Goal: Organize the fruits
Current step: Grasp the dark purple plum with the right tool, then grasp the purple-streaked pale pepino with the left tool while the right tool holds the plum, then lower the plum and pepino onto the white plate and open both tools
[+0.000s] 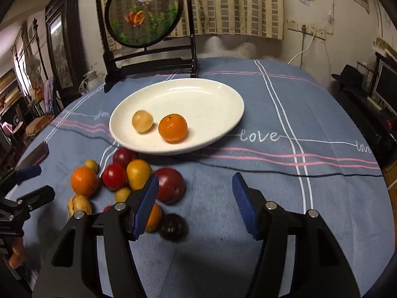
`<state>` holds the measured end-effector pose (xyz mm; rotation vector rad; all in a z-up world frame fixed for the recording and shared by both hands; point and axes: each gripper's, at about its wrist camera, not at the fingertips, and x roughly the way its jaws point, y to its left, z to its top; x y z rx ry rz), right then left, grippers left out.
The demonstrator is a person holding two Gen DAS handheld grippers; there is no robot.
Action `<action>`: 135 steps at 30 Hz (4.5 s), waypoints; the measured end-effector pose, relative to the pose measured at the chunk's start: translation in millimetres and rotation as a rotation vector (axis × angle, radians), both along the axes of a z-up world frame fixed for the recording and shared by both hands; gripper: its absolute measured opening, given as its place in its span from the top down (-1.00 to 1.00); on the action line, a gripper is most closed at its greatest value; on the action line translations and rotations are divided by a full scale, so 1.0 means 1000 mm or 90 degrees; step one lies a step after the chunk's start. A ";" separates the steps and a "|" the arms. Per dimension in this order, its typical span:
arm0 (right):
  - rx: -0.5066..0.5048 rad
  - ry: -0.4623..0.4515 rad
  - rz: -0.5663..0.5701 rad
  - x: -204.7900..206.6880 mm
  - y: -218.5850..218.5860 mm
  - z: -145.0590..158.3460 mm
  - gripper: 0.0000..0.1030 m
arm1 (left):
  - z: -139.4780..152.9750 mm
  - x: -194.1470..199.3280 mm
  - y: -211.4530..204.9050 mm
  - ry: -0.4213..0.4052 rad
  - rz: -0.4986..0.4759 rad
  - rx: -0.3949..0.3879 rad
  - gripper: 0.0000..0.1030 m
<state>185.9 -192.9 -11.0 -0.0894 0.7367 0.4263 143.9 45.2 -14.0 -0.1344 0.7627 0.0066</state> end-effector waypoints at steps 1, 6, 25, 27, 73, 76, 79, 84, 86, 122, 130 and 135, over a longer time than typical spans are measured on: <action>-0.002 0.003 -0.002 -0.003 0.000 -0.001 -0.20 | -0.003 -0.004 -0.001 0.004 -0.007 -0.003 -0.96; 0.035 0.083 0.025 -0.004 -0.010 -0.015 -0.20 | -0.016 -0.014 -0.008 0.024 -0.027 -0.009 -0.96; -0.027 0.123 0.073 -0.005 0.001 -0.030 -0.03 | -0.027 -0.007 -0.020 0.055 -0.047 0.008 -0.96; -0.014 0.127 0.104 -0.004 -0.001 -0.029 -0.03 | -0.026 -0.007 -0.020 0.056 -0.047 0.006 -0.96; -0.064 0.124 0.188 0.023 -0.002 -0.025 0.42 | -0.041 0.030 -0.046 0.117 -0.054 0.053 0.06; -0.066 0.127 0.181 0.024 -0.003 -0.027 0.42 | -0.040 0.030 -0.045 0.115 -0.056 0.051 0.16; -0.064 0.130 0.176 0.026 -0.004 -0.029 0.42 | -0.040 0.029 -0.046 0.116 -0.060 0.053 0.19; -0.049 0.134 0.170 0.029 -0.008 -0.028 0.42 | -0.036 0.021 -0.045 0.108 -0.066 0.043 0.20; -0.037 0.135 0.168 0.030 -0.011 -0.027 0.42 | -0.029 0.015 -0.044 0.097 -0.078 0.023 0.20; 0.055 0.044 0.009 0.137 0.034 -0.005 -0.08 | 0.015 0.188 0.002 0.036 0.017 0.018 -0.63; 0.065 0.030 0.054 0.075 0.023 0.011 -0.08 | 0.034 0.112 0.007 -0.042 0.011 0.046 -0.91; 0.044 0.055 0.112 0.031 0.029 0.002 -0.08 | 0.017 0.071 0.010 -0.036 0.002 0.023 -0.92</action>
